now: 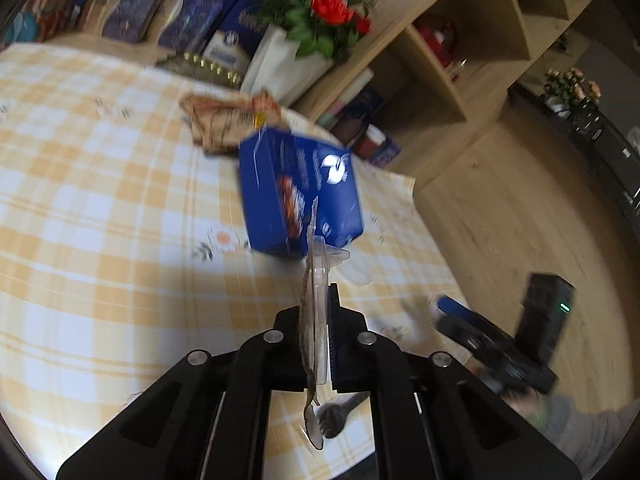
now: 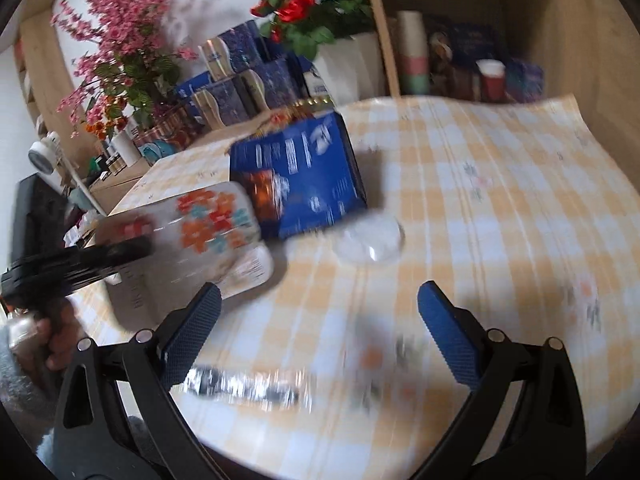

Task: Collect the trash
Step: 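Grasp the blue luckin coffee box with the right gripper while the left holds the tray, then carry the tray and blue box with both grippers down over the brown bin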

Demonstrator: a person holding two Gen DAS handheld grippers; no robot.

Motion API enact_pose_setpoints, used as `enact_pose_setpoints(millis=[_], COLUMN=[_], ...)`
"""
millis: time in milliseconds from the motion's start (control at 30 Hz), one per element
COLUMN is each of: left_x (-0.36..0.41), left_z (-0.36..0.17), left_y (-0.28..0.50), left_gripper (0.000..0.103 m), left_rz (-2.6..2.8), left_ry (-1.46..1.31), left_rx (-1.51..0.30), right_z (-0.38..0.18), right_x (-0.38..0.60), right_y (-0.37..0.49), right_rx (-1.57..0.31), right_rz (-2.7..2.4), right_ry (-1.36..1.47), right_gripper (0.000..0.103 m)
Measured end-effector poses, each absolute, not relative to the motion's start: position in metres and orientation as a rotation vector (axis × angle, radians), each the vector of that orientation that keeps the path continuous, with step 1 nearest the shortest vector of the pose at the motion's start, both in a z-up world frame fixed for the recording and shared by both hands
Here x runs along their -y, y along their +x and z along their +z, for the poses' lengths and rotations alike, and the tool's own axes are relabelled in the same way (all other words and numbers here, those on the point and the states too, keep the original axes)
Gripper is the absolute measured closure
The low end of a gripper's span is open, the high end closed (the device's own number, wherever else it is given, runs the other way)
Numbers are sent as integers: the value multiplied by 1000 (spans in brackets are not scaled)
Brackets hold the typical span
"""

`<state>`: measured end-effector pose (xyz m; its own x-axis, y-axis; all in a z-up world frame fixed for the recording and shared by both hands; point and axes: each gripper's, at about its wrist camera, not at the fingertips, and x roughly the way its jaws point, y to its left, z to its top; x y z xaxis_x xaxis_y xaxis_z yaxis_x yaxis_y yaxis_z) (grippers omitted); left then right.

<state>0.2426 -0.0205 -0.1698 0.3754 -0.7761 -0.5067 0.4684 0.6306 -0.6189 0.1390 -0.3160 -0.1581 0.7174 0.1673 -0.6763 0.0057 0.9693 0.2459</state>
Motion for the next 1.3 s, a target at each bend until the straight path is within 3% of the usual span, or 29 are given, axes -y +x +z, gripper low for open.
enact_pose_setpoints(millis=[133,267,700,833,967,1300], left_x=[-5,-31,-78,-80,-81,-84], left_z=[-142,-128,-147,-154,-153,-138], left_y=[236,229,211,204,199,172], left_gripper=[96,96,96,96,96,96], left_rz=[-767,-665,-530,-513,-497,-478], left_ry=[-397,-371,-454,-472,-467,-437], left_rx=[-799,-755,-795,-807,-803,-779], right_z=[-155,-168,-223,-229,-210,-128], right_x=[322,334,348,356,361,347], right_y=[193,251,338,336,325,271], right_rx=[-771,-839,-980,-955,-870,-684], right_rz=[113,127,247,282,266,150], right_ry=[173,208,488,624,664,320], right_gripper=[6,13,28,45,61,61])
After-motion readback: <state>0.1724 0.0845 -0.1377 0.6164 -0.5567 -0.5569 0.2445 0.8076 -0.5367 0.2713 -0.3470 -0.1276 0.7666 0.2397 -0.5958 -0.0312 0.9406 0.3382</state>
